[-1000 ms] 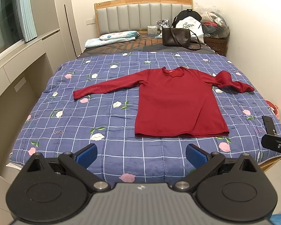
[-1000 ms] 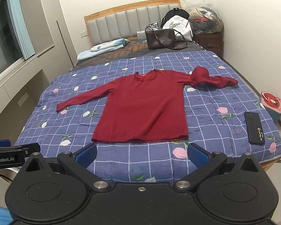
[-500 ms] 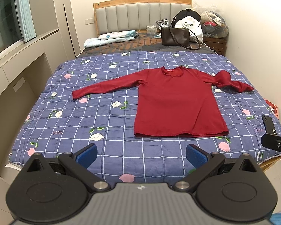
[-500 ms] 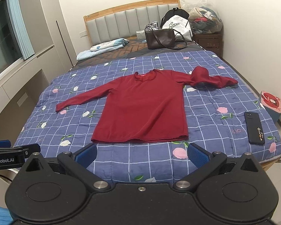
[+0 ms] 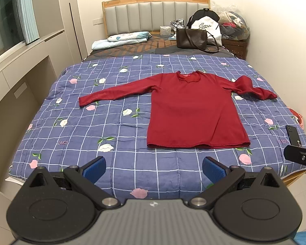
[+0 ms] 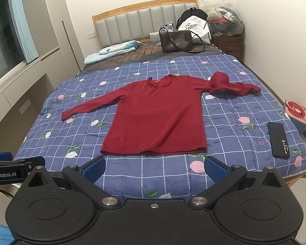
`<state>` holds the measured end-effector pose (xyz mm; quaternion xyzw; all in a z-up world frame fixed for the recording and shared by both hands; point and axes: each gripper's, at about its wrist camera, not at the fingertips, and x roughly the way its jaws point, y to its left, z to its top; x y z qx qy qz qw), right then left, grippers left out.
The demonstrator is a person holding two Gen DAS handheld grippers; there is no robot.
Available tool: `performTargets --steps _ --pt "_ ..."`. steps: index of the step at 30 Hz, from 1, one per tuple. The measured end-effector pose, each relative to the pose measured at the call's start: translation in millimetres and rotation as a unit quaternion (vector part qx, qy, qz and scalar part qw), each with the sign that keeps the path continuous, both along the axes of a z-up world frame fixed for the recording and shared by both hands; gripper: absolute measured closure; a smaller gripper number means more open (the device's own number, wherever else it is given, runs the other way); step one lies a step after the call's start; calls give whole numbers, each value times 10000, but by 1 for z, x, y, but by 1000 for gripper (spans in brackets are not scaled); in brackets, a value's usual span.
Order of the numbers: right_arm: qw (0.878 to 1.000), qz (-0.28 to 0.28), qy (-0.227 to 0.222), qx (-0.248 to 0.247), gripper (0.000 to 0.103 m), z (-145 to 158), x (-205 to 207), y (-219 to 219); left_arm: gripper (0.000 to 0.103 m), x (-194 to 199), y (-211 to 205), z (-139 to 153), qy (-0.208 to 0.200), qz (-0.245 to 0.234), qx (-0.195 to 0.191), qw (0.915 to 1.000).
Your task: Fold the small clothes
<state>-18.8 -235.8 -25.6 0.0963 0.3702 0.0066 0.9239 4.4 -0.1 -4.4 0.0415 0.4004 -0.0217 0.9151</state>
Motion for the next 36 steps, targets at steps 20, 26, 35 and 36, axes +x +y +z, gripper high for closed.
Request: performTargets --steps 20,26,35,36 --pt "10000 7 15 0 0 -2 1 0 0 4 2 -3 57 -28 -3 10000" --pt "10000 6 24 -4 1 -2 2 0 0 7 2 -5 84 -31 -12 10000" --pt "10000 11 35 -3 0 -1 2 0 0 9 1 -6 110 -14 -20 9999" --pt "10000 10 39 -2 0 -1 2 1 0 10 1 -6 114 -11 -20 9999"
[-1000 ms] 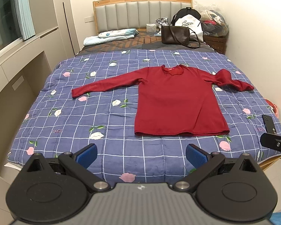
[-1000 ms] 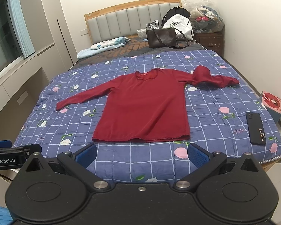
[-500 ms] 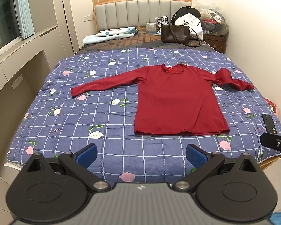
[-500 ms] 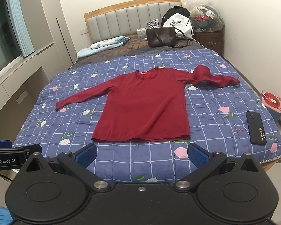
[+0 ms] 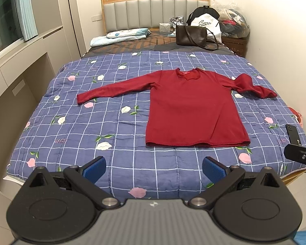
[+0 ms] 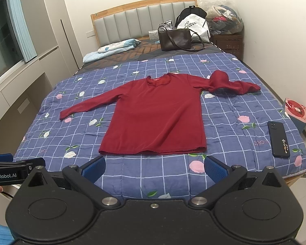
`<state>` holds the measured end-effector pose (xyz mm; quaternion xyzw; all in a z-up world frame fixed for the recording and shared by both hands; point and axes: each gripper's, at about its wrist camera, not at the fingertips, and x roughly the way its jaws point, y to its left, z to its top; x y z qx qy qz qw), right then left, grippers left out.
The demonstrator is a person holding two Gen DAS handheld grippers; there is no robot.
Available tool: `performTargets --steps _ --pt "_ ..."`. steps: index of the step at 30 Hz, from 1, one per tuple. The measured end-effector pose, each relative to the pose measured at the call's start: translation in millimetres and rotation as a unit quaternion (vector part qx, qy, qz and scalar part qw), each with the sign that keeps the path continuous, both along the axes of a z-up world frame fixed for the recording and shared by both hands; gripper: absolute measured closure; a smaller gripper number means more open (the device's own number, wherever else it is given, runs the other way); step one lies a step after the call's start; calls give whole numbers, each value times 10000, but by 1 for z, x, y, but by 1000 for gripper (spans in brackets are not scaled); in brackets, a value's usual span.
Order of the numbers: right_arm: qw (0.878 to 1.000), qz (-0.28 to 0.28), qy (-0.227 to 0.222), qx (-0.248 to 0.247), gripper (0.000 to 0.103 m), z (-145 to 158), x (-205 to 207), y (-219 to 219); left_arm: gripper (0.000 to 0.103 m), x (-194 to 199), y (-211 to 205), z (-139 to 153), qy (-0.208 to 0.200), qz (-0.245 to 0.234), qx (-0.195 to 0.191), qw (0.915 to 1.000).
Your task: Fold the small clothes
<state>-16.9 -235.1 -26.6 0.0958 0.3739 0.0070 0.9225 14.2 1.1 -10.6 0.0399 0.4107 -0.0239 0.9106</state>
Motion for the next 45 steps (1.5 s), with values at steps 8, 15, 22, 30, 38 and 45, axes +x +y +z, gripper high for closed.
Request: performTargets --steps 8,15,22,30,38,45 --pt "10000 -32 52 5 0 -10 3 -4 0 2 0 -1 32 17 -10 10000" --pt "9999 -48 99 6 0 -8 8 -5 0 5 -1 -3 82 46 31 10000" --pt "9999 -14 134 9 0 -9 13 -6 0 13 -6 -5 129 104 73 9998" --pt "9976 -167 577 -347 0 -19 40 -18 0 32 -20 -11 304 247 222 9990" --pt "9957 -153 785 -462 0 -18 84 -51 0 60 -41 -14 487 611 434 9960" --pt "9961 134 776 -385 0 -13 121 -73 0 83 -56 -7 623 987 347 9926"
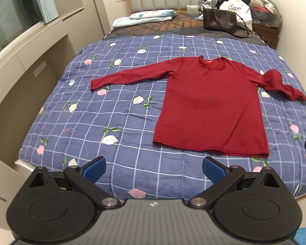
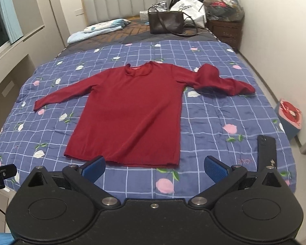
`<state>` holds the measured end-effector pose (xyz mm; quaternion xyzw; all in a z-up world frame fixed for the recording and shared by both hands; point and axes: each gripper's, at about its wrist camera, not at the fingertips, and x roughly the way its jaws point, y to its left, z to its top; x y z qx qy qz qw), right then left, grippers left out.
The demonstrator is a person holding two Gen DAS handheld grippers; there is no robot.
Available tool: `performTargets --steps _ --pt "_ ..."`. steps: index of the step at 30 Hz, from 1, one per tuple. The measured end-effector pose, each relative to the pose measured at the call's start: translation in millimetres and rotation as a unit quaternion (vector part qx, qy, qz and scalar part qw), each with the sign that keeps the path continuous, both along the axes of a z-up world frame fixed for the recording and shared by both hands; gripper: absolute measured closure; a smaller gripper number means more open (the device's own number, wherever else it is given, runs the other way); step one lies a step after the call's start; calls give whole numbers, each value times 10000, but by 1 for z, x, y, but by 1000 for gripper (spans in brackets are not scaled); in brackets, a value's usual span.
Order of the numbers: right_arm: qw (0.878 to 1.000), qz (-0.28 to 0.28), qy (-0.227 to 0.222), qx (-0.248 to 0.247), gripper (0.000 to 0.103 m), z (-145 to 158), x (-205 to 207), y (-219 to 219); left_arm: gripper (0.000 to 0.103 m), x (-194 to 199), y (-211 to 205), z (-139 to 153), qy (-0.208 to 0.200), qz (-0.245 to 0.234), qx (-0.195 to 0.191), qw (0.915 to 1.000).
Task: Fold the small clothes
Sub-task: 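Move both tools forward toward the red sweater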
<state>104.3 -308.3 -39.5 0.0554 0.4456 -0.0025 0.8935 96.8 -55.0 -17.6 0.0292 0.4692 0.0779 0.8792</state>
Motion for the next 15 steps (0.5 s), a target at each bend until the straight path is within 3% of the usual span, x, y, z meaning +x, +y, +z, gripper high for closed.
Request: performTargets --steps 15 --pt "9990 429 98 45 0 -4 51 -48 0 30 -35 6 158 785 -67 9968"
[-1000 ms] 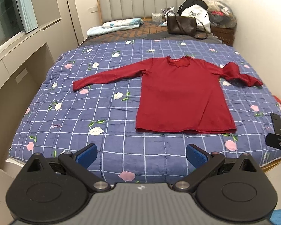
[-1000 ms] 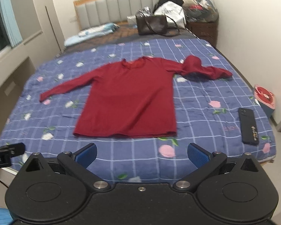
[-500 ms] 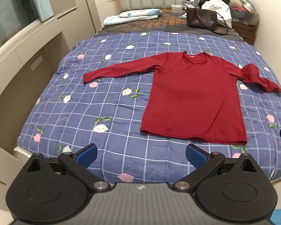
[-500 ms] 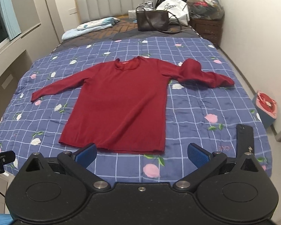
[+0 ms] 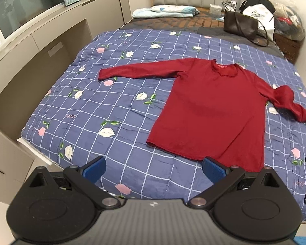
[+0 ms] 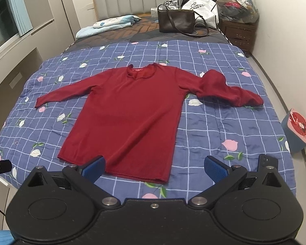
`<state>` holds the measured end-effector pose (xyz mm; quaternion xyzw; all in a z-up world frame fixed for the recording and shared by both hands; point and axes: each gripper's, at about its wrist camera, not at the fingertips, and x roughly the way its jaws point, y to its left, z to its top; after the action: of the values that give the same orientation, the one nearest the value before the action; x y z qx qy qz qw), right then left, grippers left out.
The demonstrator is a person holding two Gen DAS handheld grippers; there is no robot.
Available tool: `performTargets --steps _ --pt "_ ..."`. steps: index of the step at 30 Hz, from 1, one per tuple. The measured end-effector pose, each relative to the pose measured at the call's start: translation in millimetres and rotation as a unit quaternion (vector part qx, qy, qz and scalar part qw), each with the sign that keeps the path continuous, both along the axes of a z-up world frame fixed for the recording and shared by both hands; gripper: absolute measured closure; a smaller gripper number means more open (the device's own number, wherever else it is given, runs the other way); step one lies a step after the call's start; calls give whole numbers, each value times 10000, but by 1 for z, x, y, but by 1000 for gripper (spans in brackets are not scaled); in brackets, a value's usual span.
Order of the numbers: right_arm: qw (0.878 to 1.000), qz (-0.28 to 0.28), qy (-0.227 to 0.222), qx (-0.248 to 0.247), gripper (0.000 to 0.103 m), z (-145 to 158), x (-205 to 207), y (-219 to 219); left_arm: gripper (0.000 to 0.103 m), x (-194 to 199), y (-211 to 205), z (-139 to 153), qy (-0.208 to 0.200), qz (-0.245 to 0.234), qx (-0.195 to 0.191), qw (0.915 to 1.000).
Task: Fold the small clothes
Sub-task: 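Move both tools forward toward the red sweater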
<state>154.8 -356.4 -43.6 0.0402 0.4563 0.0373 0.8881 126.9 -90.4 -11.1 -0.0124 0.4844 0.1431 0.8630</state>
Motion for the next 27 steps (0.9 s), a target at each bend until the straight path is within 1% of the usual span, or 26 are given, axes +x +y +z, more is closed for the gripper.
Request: performTargets --steps 5,9,13,15,21,27 --pt "9998 -34 137 113 0 -7 8 -10 0 10 -17 -6 443 22 442 9980" --pt "9994 -98 270 209 0 -14 13 -13 0 18 -24 -9 679 -40 633 9957" --pt "9991 -115 355 211 0 -19 18 -10 0 29 -24 -11 774 -162 672 9946" --pt "9989 -209 369 204 0 -21 22 -10 0 38 -23 -13 794 -276 665 9942" --pt "9964 -760 364 90 0 -24 40 -6 0 80 -16 -21 774 -815 586 9919" --pt "9910 -1323 140 148 0 -20 57 10 0 133 2 -23 651 -1350 495 9875"
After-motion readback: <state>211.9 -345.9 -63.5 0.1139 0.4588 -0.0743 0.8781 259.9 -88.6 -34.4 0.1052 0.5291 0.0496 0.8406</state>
